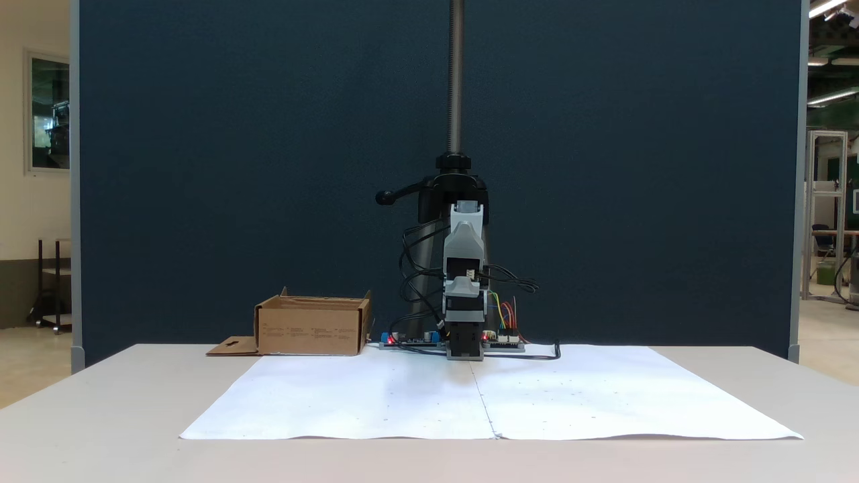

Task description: Grasp a green dice and put it in the bin.

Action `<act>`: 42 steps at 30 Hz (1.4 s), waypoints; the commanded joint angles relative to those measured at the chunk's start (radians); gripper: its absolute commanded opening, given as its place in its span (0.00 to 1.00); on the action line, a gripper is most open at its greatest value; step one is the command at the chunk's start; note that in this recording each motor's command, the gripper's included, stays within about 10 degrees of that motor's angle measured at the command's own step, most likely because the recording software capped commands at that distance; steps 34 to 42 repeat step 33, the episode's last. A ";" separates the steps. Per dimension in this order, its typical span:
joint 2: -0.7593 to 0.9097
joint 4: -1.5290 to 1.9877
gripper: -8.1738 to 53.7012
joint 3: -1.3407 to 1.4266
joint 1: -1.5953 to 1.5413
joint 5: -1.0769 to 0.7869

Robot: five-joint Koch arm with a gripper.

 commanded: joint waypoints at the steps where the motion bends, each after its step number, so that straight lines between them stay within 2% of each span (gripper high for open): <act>1: 0.109 -0.140 0.87 0.069 -0.002 0.071; 42: 0.109 -0.144 0.87 0.067 -0.038 0.074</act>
